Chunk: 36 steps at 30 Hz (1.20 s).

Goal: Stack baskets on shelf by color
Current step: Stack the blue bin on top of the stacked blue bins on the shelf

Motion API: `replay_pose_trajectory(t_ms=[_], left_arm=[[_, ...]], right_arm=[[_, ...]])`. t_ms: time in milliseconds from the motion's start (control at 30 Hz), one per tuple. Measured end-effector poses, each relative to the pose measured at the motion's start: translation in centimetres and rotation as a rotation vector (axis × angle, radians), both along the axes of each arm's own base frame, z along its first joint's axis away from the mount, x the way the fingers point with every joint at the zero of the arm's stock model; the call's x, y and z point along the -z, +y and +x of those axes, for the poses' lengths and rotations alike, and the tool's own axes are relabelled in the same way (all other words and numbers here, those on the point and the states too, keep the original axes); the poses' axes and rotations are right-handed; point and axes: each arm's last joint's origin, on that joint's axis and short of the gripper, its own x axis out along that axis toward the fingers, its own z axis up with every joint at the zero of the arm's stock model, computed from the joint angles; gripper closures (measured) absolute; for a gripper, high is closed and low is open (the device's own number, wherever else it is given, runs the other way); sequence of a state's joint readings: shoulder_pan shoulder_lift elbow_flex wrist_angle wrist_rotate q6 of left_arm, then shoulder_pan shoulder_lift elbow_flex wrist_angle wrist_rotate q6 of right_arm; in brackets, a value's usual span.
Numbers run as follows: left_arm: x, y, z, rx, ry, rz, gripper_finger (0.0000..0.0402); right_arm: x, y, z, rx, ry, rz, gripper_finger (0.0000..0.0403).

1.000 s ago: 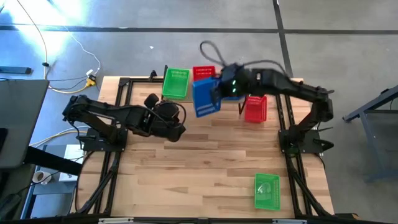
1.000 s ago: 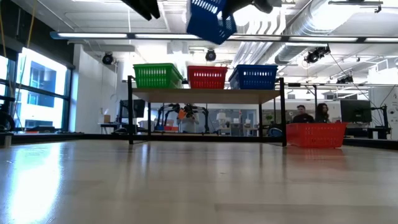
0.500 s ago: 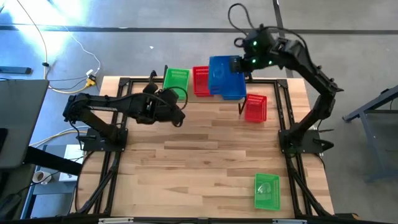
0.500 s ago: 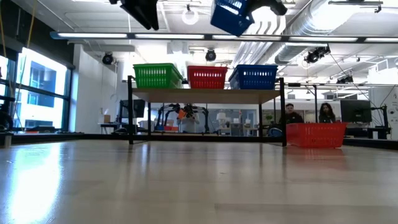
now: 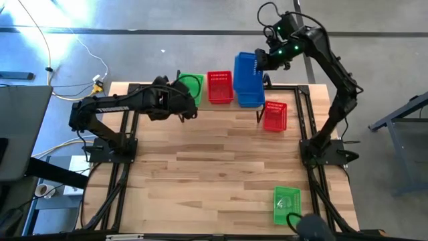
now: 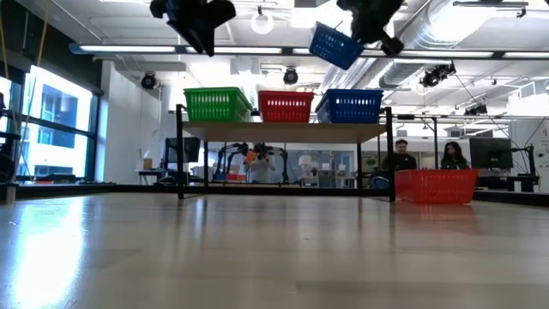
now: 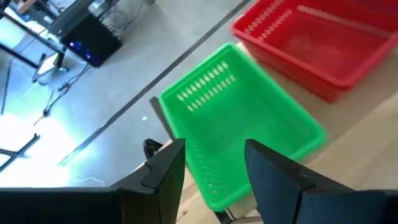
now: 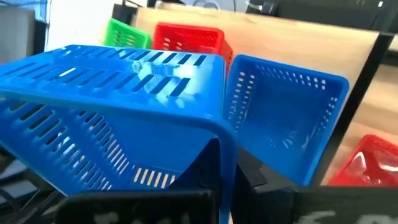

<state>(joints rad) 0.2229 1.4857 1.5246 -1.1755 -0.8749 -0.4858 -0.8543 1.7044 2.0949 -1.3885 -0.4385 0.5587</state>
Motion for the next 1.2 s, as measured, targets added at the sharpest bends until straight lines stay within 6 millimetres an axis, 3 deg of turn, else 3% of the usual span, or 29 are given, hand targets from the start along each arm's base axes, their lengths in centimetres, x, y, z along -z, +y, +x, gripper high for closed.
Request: replay_pose_trajectory(t_ms=[367,567,833,1200], left_arm=[[0.0,3.4,-1.3,-0.133,0.000,0.000,0.0245],[0.0,4.6,-1.9,-0.179,-0.001,-0.006,0.0245],[0.1,5.1,-2.1,-0.160,0.006,-0.054,0.0245],[0.2,5.0,-2.0,-0.089,0.072,-0.076,0.0245]], right_arm=[[3.2,-2.7,-1.3,-0.033,0.132,0.165,0.0403],[4.1,-3.3,-0.8,-0.041,0.131,0.204,0.0403],[5.9,-4.6,0.2,-0.062,0.150,0.250,0.0403],[6.1,-4.9,0.1,-0.031,0.153,0.273,0.0403]])
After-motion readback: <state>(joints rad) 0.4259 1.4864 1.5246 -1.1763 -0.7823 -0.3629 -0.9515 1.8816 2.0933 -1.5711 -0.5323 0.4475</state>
